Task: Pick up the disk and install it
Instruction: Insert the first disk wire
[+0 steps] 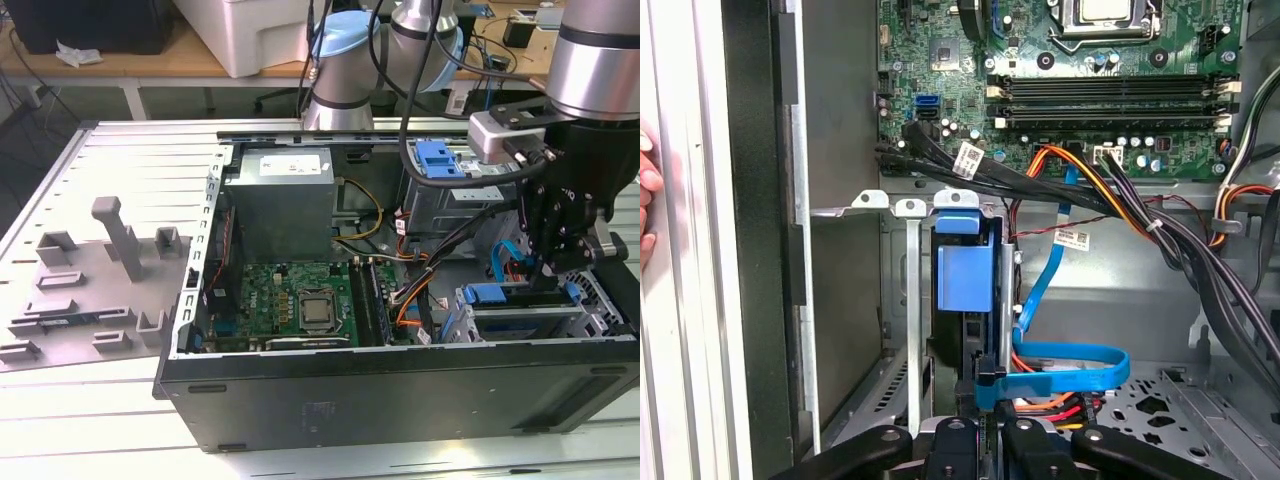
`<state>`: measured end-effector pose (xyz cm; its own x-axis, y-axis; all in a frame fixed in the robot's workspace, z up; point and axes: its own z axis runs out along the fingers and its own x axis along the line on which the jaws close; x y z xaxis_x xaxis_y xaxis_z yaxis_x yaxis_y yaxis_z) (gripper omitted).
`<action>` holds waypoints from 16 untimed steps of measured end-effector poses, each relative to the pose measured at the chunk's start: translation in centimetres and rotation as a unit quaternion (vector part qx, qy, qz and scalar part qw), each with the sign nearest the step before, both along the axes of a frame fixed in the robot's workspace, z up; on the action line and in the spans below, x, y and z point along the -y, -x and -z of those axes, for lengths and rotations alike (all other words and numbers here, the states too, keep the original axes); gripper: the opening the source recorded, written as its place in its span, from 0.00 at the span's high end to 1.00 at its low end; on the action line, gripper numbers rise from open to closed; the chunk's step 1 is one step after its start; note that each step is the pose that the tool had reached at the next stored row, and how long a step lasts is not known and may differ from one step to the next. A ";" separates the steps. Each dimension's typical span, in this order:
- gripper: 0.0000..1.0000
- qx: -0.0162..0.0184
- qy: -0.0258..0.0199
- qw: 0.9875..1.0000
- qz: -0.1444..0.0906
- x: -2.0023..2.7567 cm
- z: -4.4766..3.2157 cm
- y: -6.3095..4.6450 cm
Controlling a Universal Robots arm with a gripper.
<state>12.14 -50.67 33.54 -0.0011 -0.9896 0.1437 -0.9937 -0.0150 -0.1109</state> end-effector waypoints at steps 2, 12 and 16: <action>0.84 0.000 0.000 1.000 0.000 0.00 0.02 0.0; 0.84 0.000 0.000 1.000 0.000 0.00 0.03 0.0; 0.82 0.000 0.000 1.000 0.000 0.00 0.03 0.0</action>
<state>12.14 -50.67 33.51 -0.0011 -0.9896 0.1436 -0.9937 -0.0150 -0.1110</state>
